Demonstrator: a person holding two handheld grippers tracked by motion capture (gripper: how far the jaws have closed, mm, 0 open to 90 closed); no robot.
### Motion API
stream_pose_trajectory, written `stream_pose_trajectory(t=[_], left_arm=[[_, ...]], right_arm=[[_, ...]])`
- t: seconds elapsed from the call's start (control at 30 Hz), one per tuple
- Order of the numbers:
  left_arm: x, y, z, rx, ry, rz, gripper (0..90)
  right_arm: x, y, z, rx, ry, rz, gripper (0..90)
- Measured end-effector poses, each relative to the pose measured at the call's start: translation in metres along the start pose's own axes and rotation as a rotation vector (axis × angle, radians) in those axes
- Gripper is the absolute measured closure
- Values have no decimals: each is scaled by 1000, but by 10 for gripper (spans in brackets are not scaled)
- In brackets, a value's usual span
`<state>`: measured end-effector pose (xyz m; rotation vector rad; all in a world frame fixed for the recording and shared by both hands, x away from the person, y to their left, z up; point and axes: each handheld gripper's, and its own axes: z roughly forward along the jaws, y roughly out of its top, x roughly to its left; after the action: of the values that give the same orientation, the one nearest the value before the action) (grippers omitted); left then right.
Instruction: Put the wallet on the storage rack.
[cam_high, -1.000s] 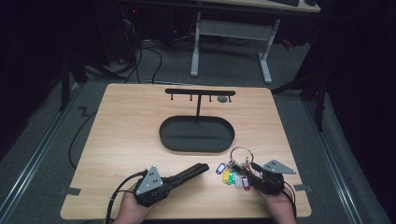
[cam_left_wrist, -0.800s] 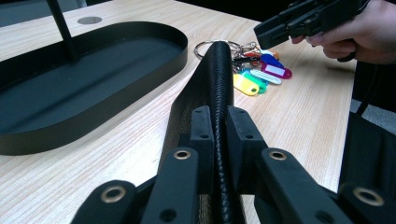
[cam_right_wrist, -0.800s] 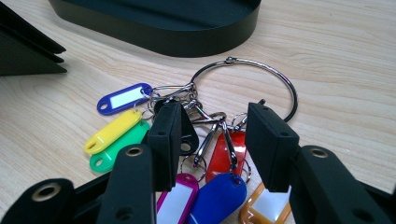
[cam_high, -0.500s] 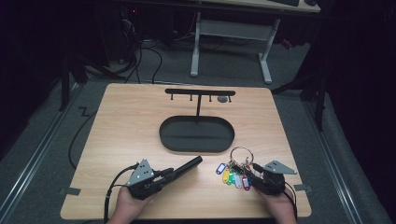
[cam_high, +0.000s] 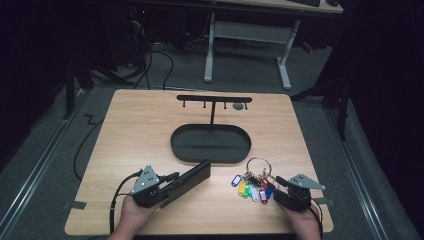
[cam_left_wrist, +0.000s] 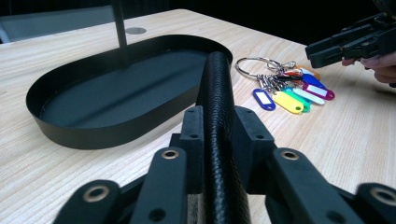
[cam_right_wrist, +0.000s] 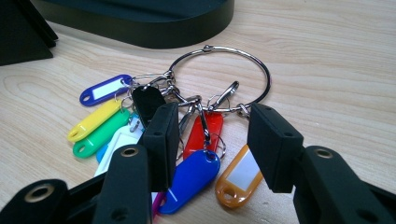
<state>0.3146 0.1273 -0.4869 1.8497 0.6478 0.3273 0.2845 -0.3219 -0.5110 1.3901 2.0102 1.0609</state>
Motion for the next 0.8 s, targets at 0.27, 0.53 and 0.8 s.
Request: stream_pose_trajectory(t=[0.27,0.53,0.8], left_arm=[[0,-4,3,36,9,19,647],[-8,-6,8,79,64,128,598],[-12,-5,9,101,87,165,558]], right_arm=[[-1,-1,0,4,5,3,532],[-2,0,0,-2,16,6,527],[-4,0,-2,-10,20,10,524]])
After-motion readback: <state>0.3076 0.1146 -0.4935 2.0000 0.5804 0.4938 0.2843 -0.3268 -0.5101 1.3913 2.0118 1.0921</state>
